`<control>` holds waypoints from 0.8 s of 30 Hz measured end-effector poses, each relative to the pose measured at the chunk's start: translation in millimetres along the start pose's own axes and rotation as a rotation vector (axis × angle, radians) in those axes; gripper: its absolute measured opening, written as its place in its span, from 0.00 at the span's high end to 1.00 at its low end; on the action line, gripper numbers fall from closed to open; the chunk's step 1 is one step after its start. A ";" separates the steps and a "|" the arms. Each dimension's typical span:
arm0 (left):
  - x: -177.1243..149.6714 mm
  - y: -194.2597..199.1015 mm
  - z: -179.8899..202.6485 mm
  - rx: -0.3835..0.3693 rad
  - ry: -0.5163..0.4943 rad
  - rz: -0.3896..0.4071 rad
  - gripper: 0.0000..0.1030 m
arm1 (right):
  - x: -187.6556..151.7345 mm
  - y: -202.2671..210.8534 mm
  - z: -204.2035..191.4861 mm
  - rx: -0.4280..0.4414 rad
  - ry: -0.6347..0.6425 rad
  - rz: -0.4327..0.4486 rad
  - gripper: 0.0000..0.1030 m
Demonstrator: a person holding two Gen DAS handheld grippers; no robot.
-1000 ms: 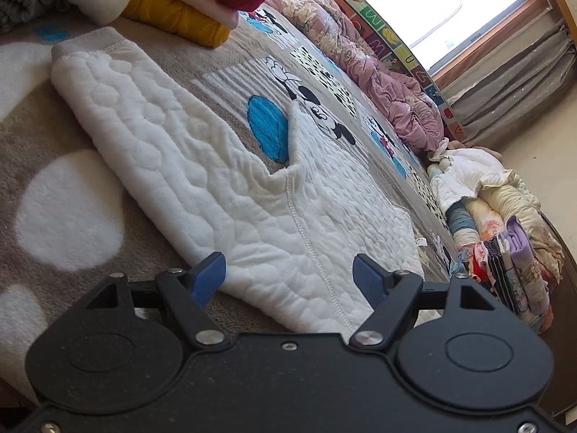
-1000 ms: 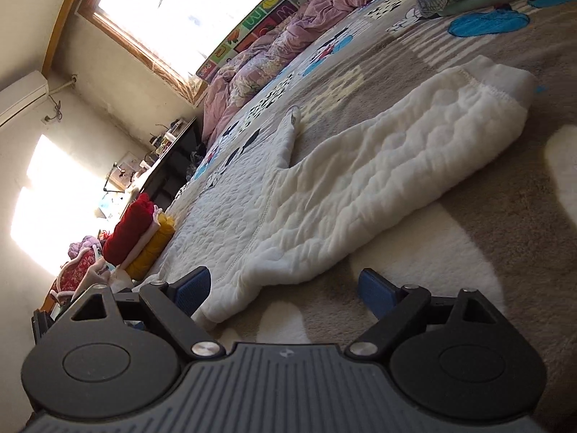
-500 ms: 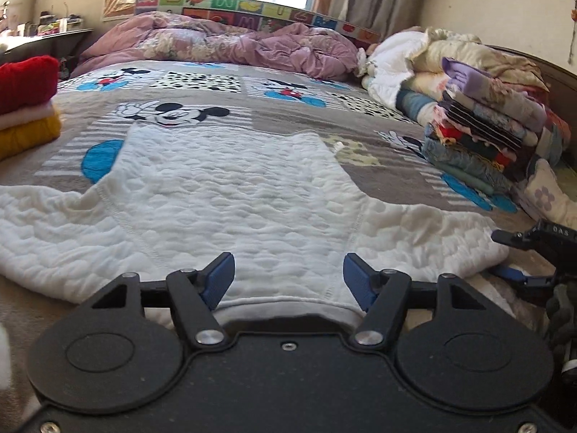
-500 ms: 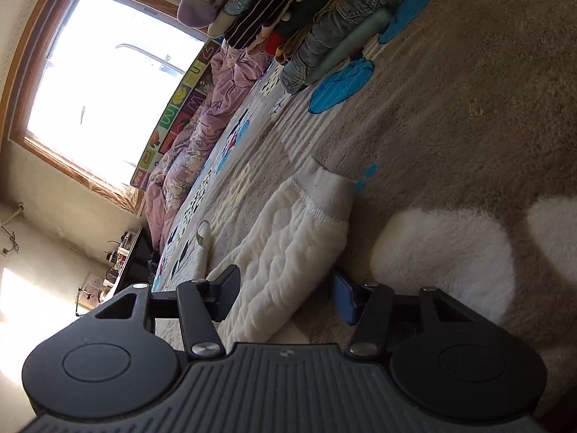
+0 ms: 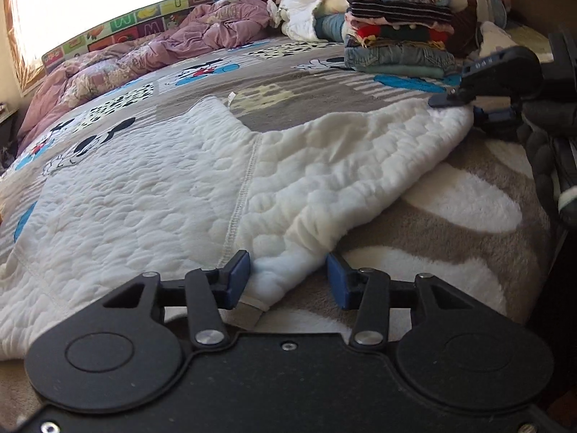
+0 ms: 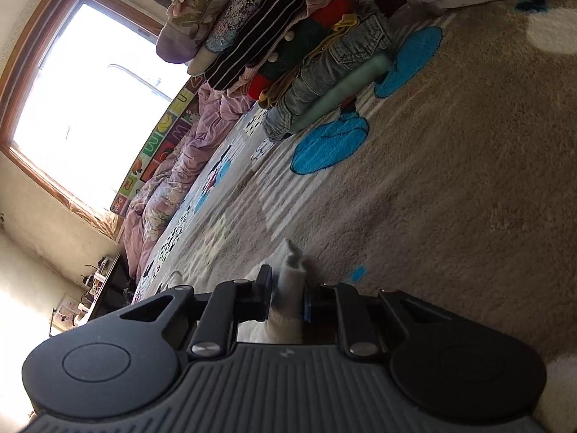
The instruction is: Fold clothes
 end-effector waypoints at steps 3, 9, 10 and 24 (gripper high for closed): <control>4.9 8.0 -5.3 -0.054 0.033 0.003 0.57 | 6.7 -7.5 6.7 -0.012 -0.018 -0.009 0.86; 23.2 2.4 -17.2 -0.135 0.210 0.094 0.57 | 2.5 0.7 4.4 -0.003 0.005 -0.027 0.75; 26.4 1.5 -19.3 -0.148 0.240 0.109 0.57 | 0.8 2.8 3.0 -0.001 0.014 -0.031 0.73; 32.7 -14.6 1.4 -0.217 0.275 0.126 0.76 | -18.1 6.4 -19.9 0.017 0.223 -0.056 0.85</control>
Point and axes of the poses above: each gripper's, at about its wrist camera, not at the fingertips, and y roughly against the way its jaws point, z to its right, x to its top, the point moved 8 cm from there along -y, roughly the way its jaws point, and after that the axes turned 6 degrees about -x, right-handed, at the moved point
